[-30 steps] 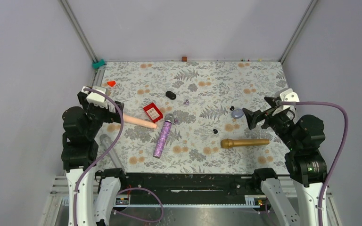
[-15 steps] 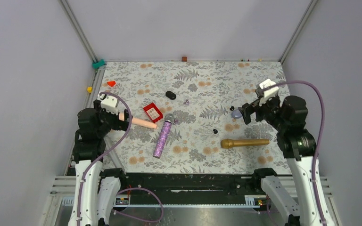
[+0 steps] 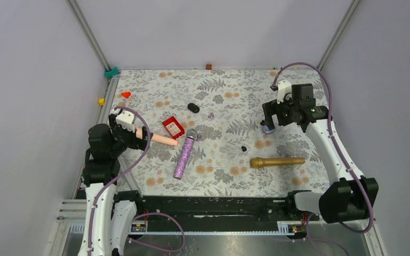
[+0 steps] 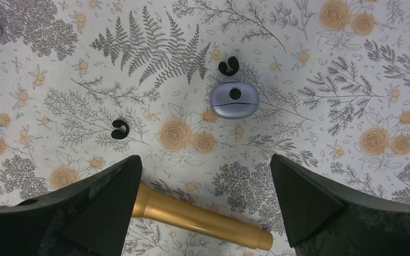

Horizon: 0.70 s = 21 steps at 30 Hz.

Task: Insert the wireless bluetooth earbuds into the charging case
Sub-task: Pick up the charging case at the center of the board.

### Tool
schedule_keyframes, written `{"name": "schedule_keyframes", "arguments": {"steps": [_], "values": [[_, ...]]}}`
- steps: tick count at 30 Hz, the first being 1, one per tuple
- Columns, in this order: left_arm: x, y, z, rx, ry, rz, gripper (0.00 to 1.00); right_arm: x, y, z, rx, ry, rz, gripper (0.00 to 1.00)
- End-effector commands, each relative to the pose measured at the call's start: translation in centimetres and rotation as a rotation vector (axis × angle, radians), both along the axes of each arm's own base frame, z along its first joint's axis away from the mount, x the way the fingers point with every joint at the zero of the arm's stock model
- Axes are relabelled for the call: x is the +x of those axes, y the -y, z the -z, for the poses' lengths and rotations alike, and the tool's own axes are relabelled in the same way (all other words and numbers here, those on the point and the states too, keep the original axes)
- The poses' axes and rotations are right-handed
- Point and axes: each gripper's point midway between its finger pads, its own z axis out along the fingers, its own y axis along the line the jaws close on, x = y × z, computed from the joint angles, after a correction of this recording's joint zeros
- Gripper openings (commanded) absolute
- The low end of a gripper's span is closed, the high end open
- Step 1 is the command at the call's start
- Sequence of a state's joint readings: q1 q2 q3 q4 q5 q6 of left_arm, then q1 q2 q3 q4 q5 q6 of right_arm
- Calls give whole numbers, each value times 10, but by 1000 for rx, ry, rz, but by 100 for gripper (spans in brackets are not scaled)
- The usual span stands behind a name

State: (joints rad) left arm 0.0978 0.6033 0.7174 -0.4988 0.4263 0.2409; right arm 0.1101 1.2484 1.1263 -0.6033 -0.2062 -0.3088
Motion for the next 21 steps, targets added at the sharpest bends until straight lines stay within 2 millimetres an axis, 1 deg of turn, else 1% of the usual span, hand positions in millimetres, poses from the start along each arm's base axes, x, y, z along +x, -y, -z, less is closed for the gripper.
{"name": "schedule_keyframes", "arguments": {"steps": [1,4,14,21], "values": [[3,4,-13,6,63,37,99,9,6,-1,-22,-26,39,99],[3,5,-13,7,62,39,99,17,12,11,-60,-55,60,99],[3,5,-10,1,52,43,98,33,19,49,-130,-148,57,99],[4,6,-9,-1,45,46,99,46,21,77,-238,-209,55,99]]}}
